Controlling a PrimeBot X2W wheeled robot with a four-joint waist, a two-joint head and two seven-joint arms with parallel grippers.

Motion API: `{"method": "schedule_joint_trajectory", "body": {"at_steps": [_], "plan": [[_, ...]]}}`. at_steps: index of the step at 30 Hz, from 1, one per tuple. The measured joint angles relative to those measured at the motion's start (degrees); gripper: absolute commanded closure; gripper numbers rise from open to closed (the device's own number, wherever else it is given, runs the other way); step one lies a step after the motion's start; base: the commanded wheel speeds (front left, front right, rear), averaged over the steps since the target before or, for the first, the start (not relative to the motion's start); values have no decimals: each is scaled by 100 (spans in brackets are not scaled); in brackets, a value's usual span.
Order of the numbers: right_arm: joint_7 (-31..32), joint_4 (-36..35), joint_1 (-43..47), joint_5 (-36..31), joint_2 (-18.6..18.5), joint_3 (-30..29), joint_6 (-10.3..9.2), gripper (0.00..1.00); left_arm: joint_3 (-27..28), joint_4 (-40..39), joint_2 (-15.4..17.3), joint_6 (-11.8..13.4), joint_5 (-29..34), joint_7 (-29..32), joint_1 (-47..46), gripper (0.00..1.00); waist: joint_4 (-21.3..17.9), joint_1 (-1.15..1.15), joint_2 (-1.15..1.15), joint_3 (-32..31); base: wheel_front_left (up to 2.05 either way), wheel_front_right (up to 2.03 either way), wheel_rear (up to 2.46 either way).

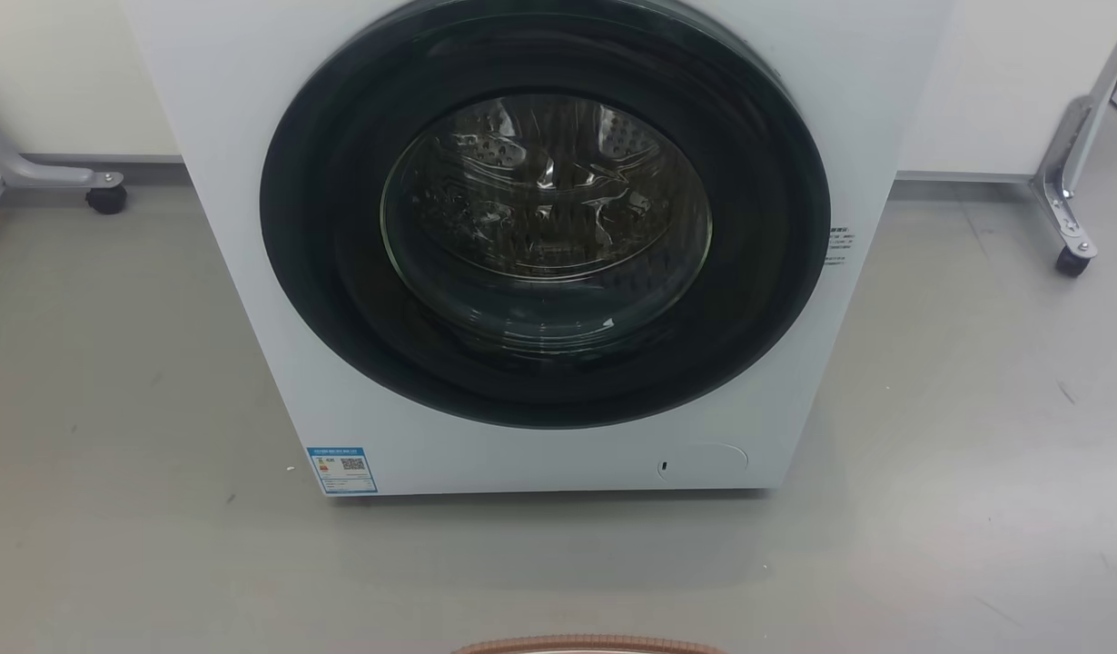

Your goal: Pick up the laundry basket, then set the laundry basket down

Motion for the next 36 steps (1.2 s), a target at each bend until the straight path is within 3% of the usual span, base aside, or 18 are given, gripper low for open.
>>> {"method": "schedule_joint_trajectory", "body": {"at_steps": [15, 36], "plan": [[-89, -5, -71, 104, -9, 78, 0, 100, -73, -52, 23, 25, -18, -16, -63, 100, -9, 0, 0, 166, 0, 0, 0], [-199, 97, -1942, 34, -59, -24, 0, 100, 216, -92, 56, 62, -25, -154, -1670, 100, 59, 2, 1, 1526, 0, 0, 0]]}}
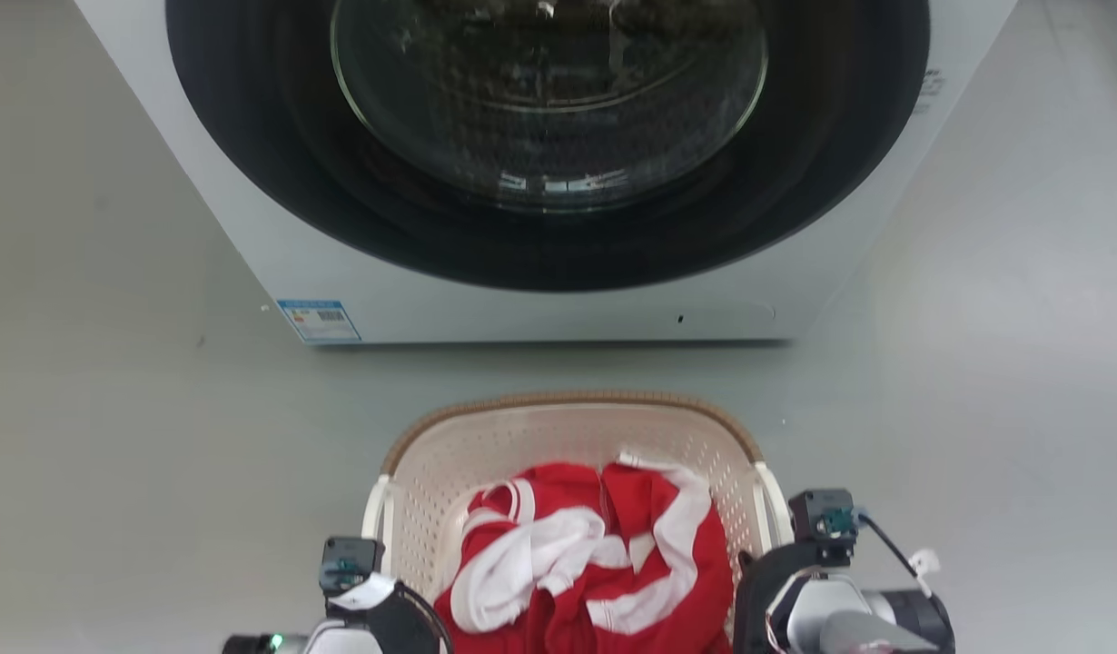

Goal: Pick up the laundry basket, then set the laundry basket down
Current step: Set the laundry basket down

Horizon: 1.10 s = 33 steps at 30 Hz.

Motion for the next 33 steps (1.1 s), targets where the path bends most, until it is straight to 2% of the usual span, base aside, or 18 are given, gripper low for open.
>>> {"method": "schedule_joint_trajectory", "body": {"at_steps": [15, 33], "plan": [[-202, 160, -1219, -63, 3, -149, 9, 100, 109, 22, 65, 35, 76, -57, -1250, 100, -37, -1, 0, 1257, 0, 0, 0], [-461, 511, -2496, -330, 1, -175, 116, 100, 255, 82, 59, 40, 270, -249, -2423, 100, -21, -1, 0, 2874, 0, 0, 0]]}}
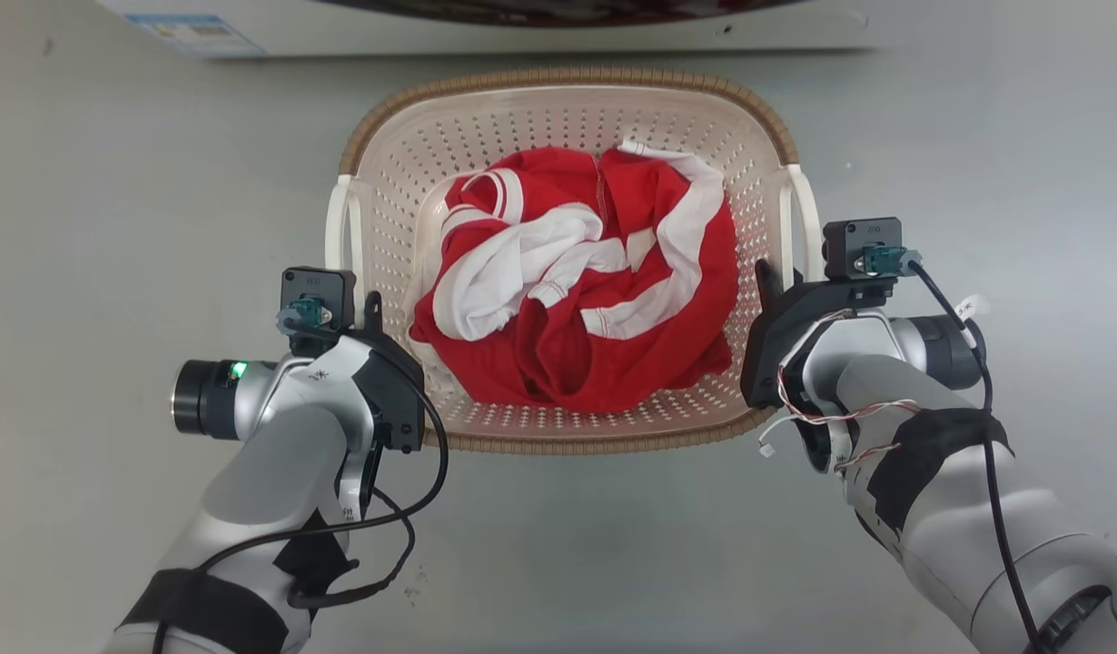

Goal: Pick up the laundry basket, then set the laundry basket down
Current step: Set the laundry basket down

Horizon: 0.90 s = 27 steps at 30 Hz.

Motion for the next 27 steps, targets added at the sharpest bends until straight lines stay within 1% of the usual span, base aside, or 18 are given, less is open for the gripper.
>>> {"method": "schedule_joint_trajectory", "body": {"at_steps": [9, 15, 27], "plan": [[-113, 138, -202, -75, 15, 11, 76, 100, 41, 132, -55, 0, 1, -110, -210, 100, 57, 0, 0, 571, 0, 0, 0], [-188, 208, -314, -82, 20, 19, 119, 100, 53, 187, -74, 0, 27, -159, -355, 100, 83, 0, 0, 763, 0, 0, 0], [-294, 205, -505, -109, 19, 46, 119, 100, 63, 327, -91, 0, 58, -302, -581, 100, 130, -1, -1, 937, 0, 0, 0]]}}
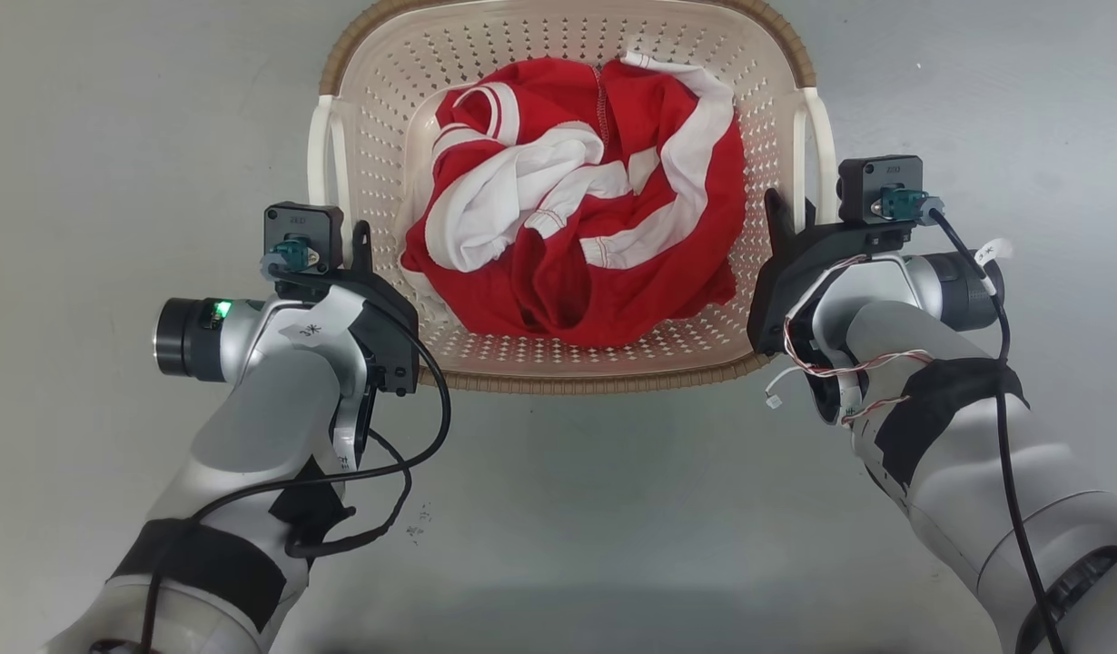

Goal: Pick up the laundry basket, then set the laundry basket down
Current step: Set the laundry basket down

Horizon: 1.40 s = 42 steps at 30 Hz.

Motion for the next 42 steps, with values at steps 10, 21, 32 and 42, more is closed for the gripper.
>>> {"method": "schedule_joint_trajectory", "body": {"at_steps": [10, 21, 32, 42], "plan": [[-122, -51, -47, -1, -4, 25, 0, 81, -1, 101, -5, -1, 44, -102, -119, 100, 0, 0, 0, 75, 0, 0, 0], [-246, -94, -104, -18, 57, 92, 1, 0, -43, 213, -58, -7, 102, -178, -250, 0, -20, 0, 0, 48, 0, 0, 0], [-302, -91, -115, -15, 56, 124, 1, 0, -45, 325, -11, -7, 136, -253, -255, 0, -78, 0, 0, -154, 0, 0, 0], [-428, -23, -89, 2, 60, 94, 1, 0, -46, 366, 70, -9, 145, -364, -254, 0, -163, 0, 0, -466, 0, 0, 0]]}}
